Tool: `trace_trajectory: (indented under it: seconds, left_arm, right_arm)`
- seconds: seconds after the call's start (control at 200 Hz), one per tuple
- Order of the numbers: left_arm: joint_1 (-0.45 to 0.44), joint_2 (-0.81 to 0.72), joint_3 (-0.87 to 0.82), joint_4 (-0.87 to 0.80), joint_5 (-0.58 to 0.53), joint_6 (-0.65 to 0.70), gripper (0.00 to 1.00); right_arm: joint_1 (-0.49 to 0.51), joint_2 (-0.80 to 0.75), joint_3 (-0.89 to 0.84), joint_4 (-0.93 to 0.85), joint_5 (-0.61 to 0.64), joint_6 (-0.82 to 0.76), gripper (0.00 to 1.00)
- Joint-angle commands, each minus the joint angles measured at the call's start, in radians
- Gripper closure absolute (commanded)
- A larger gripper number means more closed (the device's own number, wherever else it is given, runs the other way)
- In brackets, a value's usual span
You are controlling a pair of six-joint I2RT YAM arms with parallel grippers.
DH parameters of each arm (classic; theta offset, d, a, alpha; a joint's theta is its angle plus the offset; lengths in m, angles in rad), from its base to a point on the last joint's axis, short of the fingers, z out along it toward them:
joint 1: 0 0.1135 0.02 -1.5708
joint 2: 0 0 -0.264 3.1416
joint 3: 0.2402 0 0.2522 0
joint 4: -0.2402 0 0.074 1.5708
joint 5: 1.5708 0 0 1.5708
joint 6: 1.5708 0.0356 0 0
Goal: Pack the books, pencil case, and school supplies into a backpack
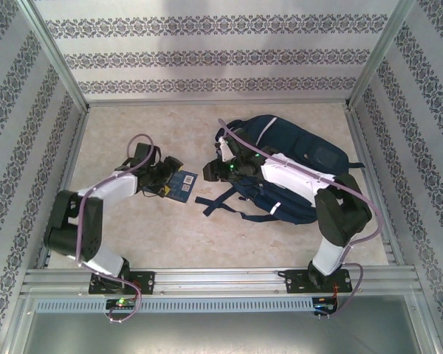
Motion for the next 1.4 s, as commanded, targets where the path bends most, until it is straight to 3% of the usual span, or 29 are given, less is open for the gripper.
trace_trajectory:
  seconds: [0.0,0.185,0.415,0.62,1.014,1.134,1.394]
  left_arm:
    - [0.051,-0.088,0.062,-0.109,-0.088,0.113,0.12]
    - [0.173,-0.007,0.16,-0.177,-0.075,0.267,0.1]
    - [0.268,0.233,0.341,-0.234,-0.042,0.379,0.13]
    - [0.278,0.386,0.462,-0.288,-0.009,0.423,0.14]
    - [0.278,0.439,0.378,-0.251,0.099,0.324,0.15]
    - [0.277,0.406,0.294,-0.187,0.155,0.254,0.17]
    - [0.275,0.301,0.19,-0.169,0.151,0.223,0.18]
  right_arm:
    - [0.005,0.046,0.023,0.046,-0.032,0.083,0.45]
    - [0.036,0.15,0.043,0.158,-0.056,0.257,0.47]
    - [0.077,0.3,0.16,0.147,0.036,0.297,0.48]
    - [0.078,0.393,0.233,0.12,0.07,0.296,0.46]
    - [0.073,0.512,0.356,0.109,-0.012,0.287,0.48]
    - [0.065,0.518,0.382,0.111,-0.051,0.287,0.48]
    - [0.041,0.474,0.348,0.218,-0.14,0.365,0.49]
